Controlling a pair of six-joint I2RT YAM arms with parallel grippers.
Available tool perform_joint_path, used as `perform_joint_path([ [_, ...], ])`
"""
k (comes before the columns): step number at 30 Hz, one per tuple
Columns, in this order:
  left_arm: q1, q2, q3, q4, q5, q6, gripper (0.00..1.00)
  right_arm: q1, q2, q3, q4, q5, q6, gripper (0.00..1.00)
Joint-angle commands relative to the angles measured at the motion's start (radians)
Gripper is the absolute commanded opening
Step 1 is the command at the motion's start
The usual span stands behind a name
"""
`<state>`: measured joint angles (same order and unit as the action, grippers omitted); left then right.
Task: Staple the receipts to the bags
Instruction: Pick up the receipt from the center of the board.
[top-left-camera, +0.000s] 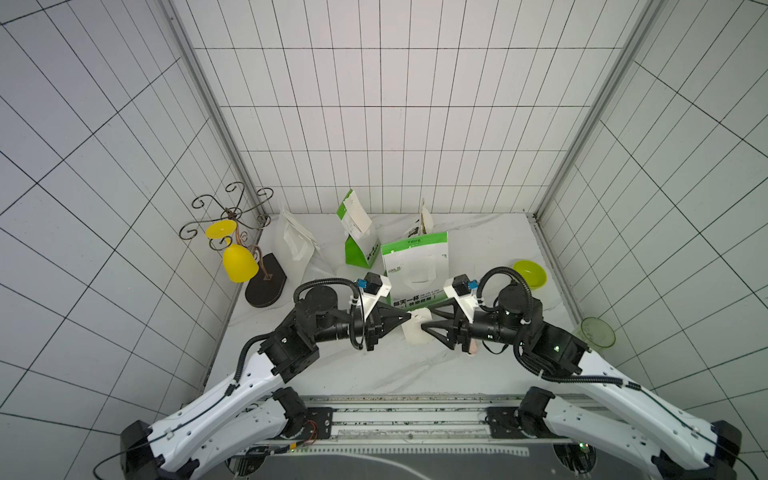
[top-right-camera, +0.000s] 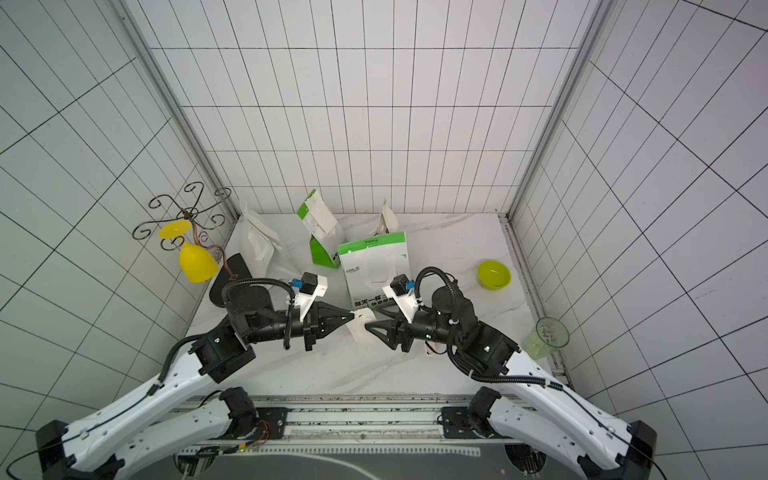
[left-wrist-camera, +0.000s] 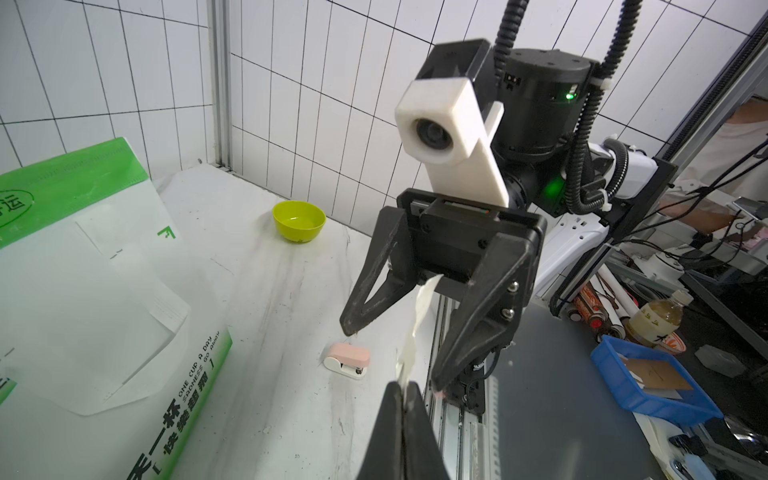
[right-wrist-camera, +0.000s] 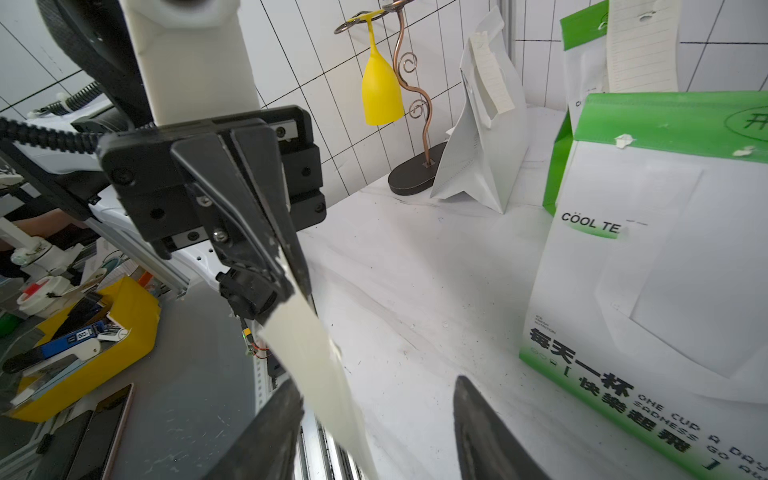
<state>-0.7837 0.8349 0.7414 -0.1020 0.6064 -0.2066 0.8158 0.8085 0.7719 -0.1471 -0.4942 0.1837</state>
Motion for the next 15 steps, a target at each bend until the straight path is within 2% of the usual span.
perform_joint_path([
  [1, -0.003, 0.007, 0.045, -0.066, 0.050, 0.052, 0.00, -0.025, -0.001, 0.143, -0.014, -0.135, -0.035, 0.56],
  [7, -0.002, 0.004, 0.048, -0.081, 0.071, 0.057, 0.00, -0.030, 0.024, 0.159, -0.014, -0.138, -0.035, 0.46],
  [13, -0.002, 0.016, 0.047, -0.062, 0.056, 0.042, 0.00, -0.029, 0.034, 0.153, 0.001, -0.137, -0.025, 0.15],
  [14, -0.003, 0.019, 0.050, -0.055, 0.040, 0.031, 0.02, -0.029, 0.034, 0.151, 0.005, -0.134, -0.021, 0.07],
  [15, -0.002, 0.020, 0.056, -0.055, 0.019, 0.026, 0.22, -0.030, 0.032, 0.150, 0.007, -0.111, -0.013, 0.00],
])
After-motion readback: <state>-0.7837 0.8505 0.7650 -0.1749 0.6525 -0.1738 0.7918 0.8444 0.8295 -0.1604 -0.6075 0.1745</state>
